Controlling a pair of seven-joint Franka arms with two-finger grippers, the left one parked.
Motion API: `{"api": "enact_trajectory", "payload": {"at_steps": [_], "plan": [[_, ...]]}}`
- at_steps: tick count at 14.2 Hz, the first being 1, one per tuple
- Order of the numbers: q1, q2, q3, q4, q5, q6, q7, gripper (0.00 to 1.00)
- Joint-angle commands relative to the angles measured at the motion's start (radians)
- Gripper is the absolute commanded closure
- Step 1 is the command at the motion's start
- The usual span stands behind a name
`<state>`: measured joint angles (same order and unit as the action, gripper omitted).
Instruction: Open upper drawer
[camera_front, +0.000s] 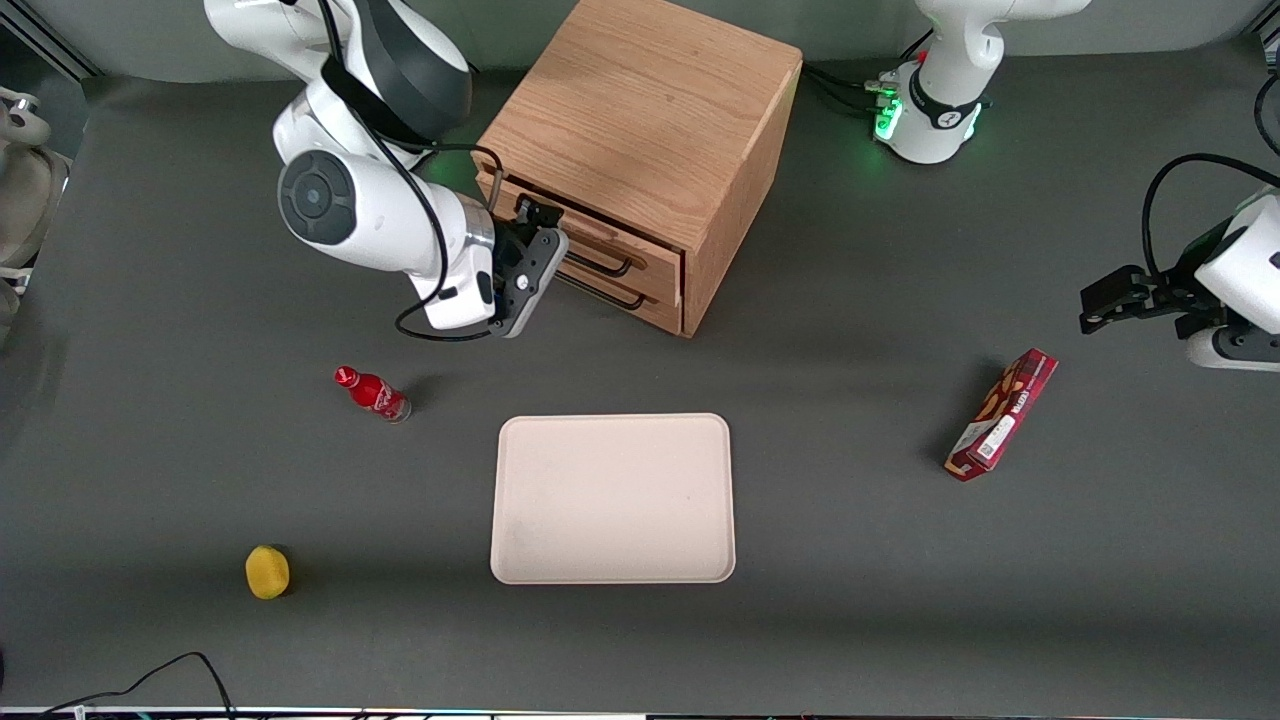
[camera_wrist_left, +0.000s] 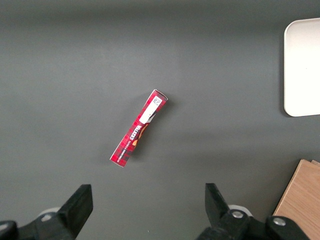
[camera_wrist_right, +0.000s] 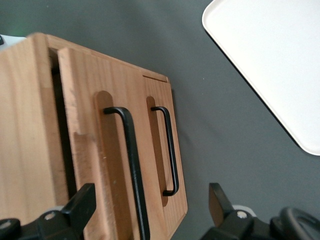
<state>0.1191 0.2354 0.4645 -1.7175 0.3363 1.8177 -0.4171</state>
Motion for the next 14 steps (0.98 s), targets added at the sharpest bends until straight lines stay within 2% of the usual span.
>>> {"api": "enact_trajectory", "payload": {"at_steps": [1, 10, 14], "plan": [[-0.007, -0.051, 0.019, -0.105, 0.030, 0.081, -0.031, 0.00], [-0.006, -0.050, 0.043, -0.231, 0.030, 0.244, -0.043, 0.00], [-0.009, -0.041, 0.043, -0.229, 0.027, 0.252, -0.051, 0.00]]}}
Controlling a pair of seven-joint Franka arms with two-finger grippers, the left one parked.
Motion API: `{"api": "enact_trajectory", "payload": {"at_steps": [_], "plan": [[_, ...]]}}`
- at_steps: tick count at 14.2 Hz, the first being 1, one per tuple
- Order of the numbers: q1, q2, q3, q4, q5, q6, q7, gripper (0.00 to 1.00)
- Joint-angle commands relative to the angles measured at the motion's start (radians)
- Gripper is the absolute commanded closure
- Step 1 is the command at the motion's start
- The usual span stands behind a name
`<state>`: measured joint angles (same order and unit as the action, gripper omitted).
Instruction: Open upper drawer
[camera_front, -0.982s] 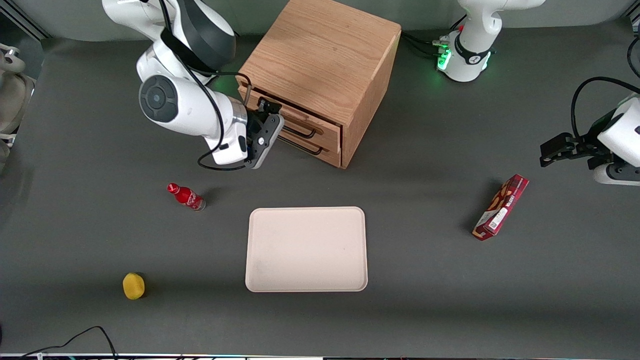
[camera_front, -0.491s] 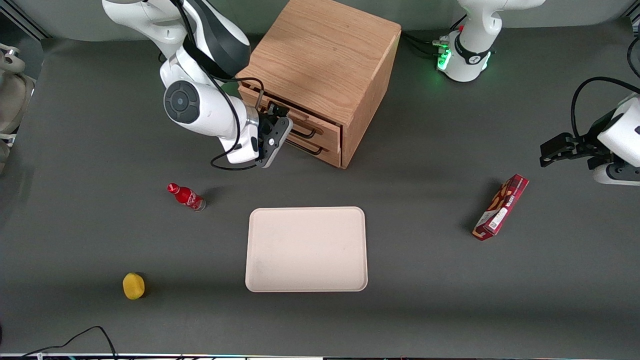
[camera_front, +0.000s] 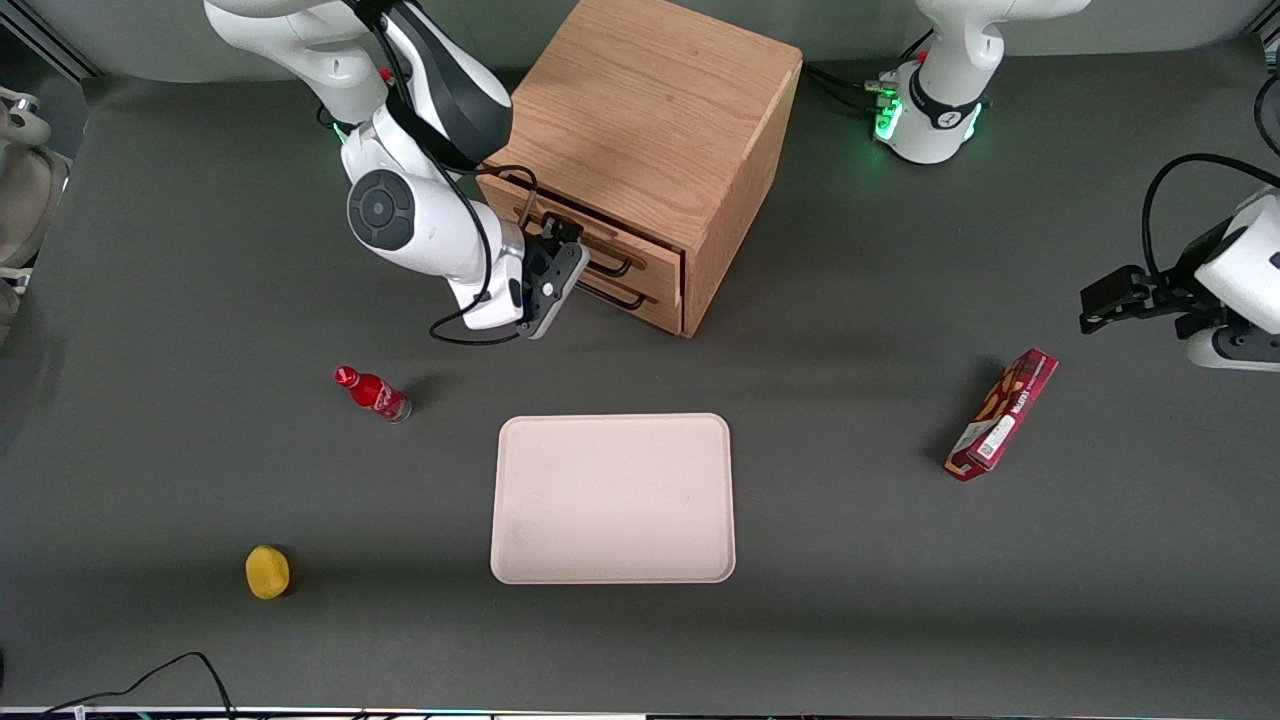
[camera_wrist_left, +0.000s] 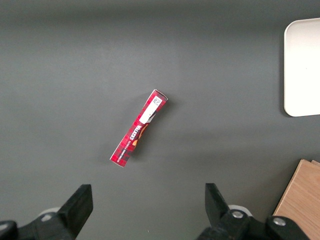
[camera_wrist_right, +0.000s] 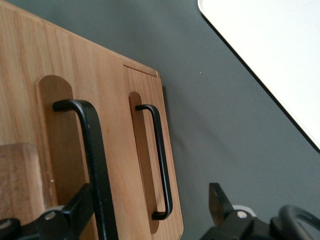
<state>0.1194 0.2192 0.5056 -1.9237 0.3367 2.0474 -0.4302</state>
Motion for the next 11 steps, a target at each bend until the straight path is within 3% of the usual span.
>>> {"api": "enact_trajectory", "payload": {"at_steps": [1, 11], "plan": [[-0.009, -0.018, -0.005, -0.020, 0.024, 0.028, -0.048, 0.00], [-0.009, 0.129, -0.117, 0.153, -0.028, 0.016, -0.078, 0.00]]}}
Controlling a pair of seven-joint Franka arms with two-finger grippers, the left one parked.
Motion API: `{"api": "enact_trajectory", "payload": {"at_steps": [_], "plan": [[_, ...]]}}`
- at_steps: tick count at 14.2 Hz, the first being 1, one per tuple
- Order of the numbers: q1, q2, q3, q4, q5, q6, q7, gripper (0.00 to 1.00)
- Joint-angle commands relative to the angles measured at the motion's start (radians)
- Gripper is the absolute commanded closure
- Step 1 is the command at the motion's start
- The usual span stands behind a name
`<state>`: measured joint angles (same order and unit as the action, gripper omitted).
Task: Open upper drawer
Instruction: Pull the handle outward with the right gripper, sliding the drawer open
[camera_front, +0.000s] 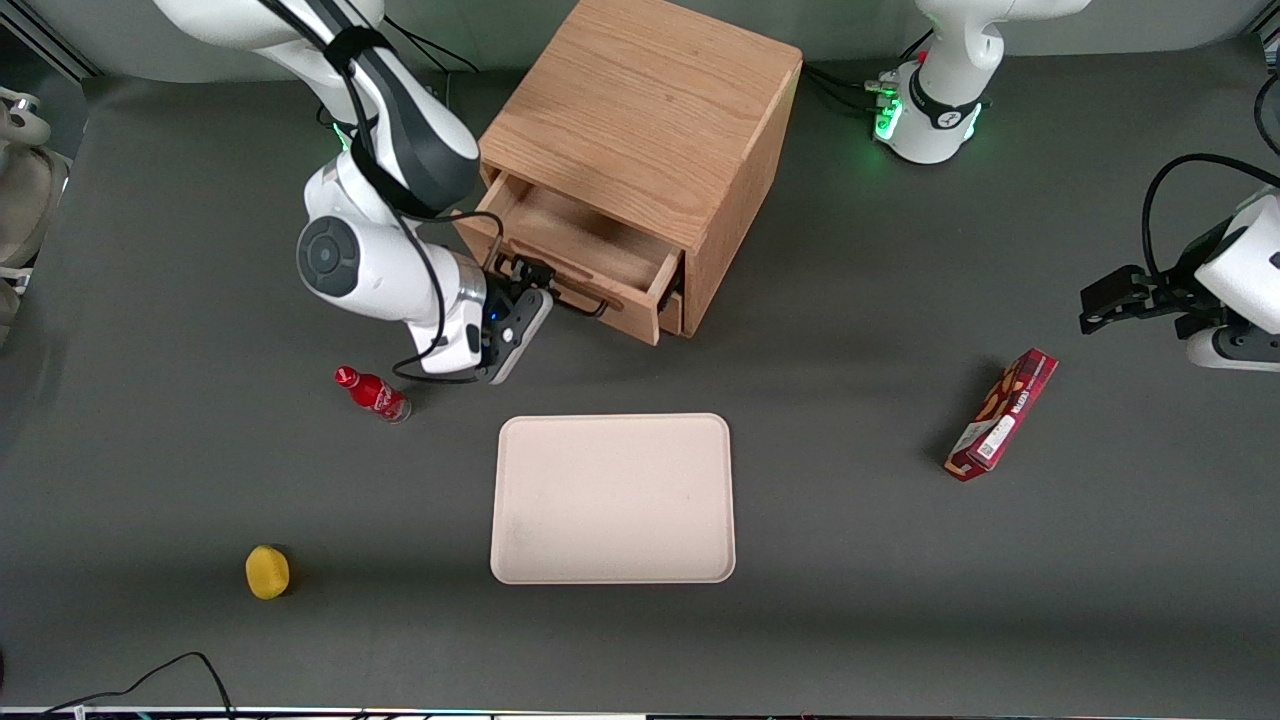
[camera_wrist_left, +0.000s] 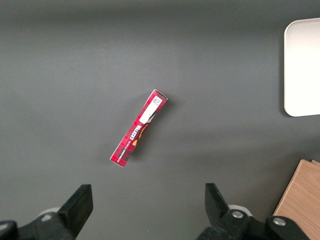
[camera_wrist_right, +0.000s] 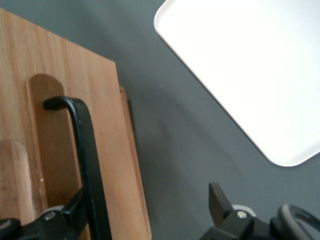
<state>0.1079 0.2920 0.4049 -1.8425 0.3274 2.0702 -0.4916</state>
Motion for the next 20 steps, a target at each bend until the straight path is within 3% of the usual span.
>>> {"api": "enact_trajectory", "payload": {"at_steps": [1, 13, 20], "plan": [[0.003, 0.074, -0.021, 0.092, -0.033, -0.012, -0.016, 0.00], [0.003, 0.246, -0.107, 0.357, -0.140, -0.122, -0.018, 0.00], [0.003, 0.302, -0.185, 0.471, -0.140, -0.205, -0.082, 0.00]]}}
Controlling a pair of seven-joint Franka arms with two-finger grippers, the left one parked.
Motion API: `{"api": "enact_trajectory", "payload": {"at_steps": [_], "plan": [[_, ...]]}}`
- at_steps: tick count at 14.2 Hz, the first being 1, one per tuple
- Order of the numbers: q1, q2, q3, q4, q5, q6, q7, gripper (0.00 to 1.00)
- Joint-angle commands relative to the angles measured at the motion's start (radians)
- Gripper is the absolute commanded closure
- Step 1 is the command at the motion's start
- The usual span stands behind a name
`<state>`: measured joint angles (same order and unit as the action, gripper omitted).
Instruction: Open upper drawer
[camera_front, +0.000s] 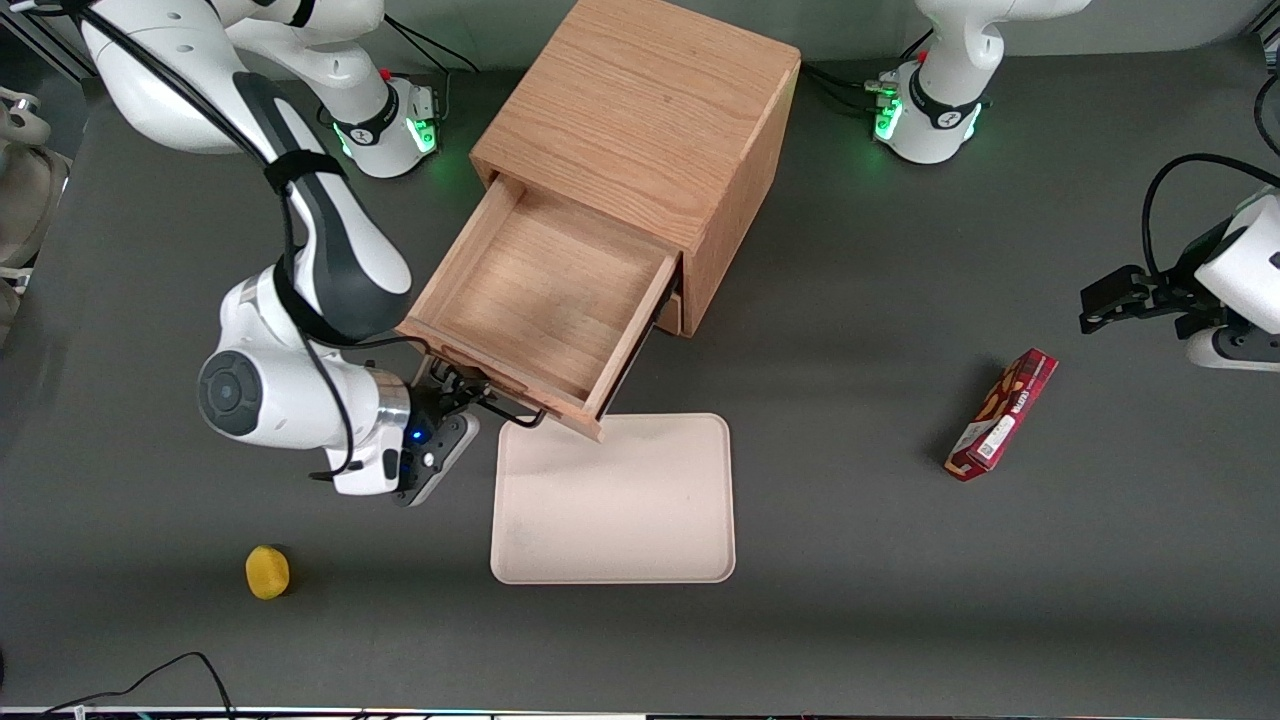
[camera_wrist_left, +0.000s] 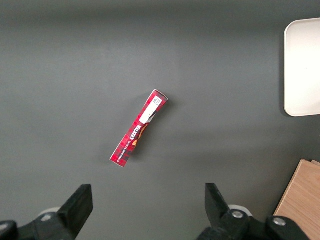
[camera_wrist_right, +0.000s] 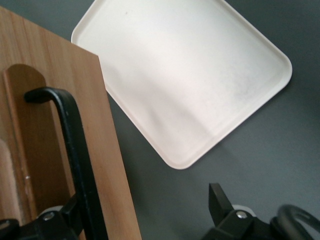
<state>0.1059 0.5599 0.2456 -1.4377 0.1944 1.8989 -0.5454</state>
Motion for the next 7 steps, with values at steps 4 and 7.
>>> {"api": "enact_trajectory", "payload": {"at_steps": [4, 7], "plan": [[0.003, 0.034, -0.029, 0.085, -0.009, -0.053, -0.028, 0.00], [0.008, 0.009, -0.028, 0.160, -0.006, -0.153, -0.013, 0.00]]}}
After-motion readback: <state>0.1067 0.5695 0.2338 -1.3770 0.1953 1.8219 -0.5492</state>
